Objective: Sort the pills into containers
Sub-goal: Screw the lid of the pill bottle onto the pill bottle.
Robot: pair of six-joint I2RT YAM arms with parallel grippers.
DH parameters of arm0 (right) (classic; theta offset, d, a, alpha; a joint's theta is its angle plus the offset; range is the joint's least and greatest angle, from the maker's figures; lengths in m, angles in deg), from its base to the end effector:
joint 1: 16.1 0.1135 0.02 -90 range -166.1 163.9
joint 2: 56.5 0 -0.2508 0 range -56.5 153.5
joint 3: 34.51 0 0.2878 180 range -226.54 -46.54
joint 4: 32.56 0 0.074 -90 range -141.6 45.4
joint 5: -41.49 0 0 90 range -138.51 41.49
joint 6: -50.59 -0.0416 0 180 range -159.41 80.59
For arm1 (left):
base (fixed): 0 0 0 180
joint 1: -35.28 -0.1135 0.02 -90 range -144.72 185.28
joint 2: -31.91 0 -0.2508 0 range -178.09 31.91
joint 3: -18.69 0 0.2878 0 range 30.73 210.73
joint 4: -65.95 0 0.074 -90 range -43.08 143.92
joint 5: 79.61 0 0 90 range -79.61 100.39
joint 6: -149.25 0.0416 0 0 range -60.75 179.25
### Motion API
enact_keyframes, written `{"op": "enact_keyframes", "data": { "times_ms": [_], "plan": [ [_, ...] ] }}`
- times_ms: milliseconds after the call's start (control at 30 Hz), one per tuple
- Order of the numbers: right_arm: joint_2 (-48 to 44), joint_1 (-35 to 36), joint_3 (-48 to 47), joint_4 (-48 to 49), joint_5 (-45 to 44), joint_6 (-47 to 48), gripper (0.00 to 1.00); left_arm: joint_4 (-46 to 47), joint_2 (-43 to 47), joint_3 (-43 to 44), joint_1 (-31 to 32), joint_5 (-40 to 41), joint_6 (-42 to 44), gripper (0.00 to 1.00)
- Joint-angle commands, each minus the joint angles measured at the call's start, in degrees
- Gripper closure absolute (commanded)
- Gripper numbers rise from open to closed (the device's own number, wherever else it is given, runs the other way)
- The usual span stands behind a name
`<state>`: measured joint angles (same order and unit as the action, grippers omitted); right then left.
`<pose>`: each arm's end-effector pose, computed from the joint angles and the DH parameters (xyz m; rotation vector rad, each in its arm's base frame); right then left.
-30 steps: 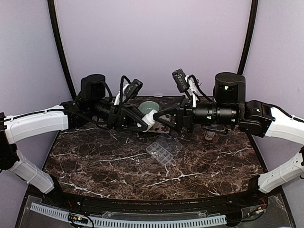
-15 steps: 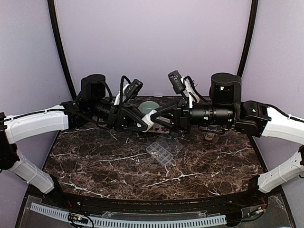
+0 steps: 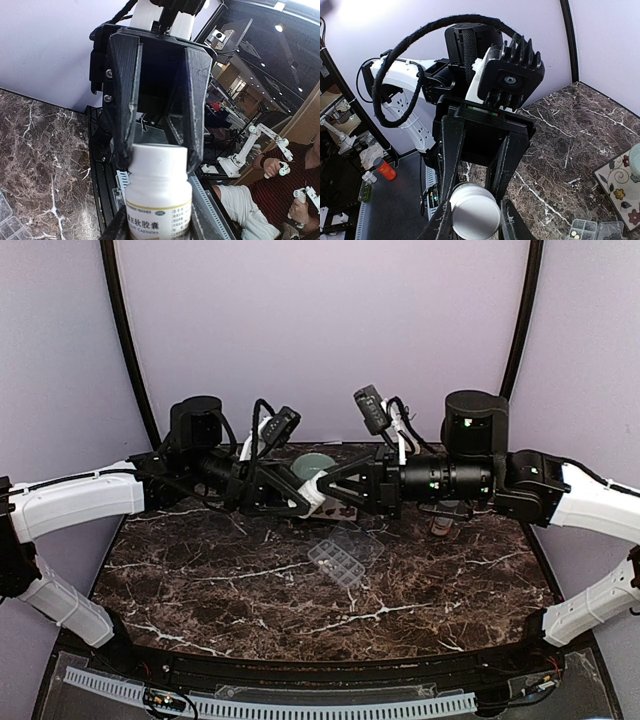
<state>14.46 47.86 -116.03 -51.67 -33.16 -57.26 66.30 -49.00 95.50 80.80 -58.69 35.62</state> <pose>0.1367 0.3049 0.3864 -0.9371 1.6448 1.2516 0.2218 -0.2813 0.3348 1.3618 1.4224 -1.8177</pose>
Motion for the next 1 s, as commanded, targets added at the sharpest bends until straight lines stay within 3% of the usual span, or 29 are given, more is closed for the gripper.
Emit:
{"op": "enact_keyframes", "data": {
  "times_ms": [0,67,633,833,967],
  "plan": [
    [0.50,-0.64,-1.98,3.67,2.24,-1.19,0.95,1.85,0.25,1.69,-0.08,-1.43,-0.27,1.00],
    [0.54,-1.06,-1.88,4.19,2.70,-2.19,1.00,1.73,0.27,1.76,-0.08,-1.43,-0.06,1.00],
    [3.86,-4.17,-3.94,4.18,5.91,-14.01,1.00,-9.50,3.74,3.72,0.01,7.36,13.38,1.00],
    [5.42,-4.93,-5.68,1.15,4.48,-17.18,1.00,-12.20,6.22,3.86,1.18,15.77,18.53,1.00],
    [6.56,-5.41,-6.29,-0.36,3.67,-18.50,1.00,-16.62,7.72,4.84,5.03,28.22,25.06,1.00]
  ]
}}
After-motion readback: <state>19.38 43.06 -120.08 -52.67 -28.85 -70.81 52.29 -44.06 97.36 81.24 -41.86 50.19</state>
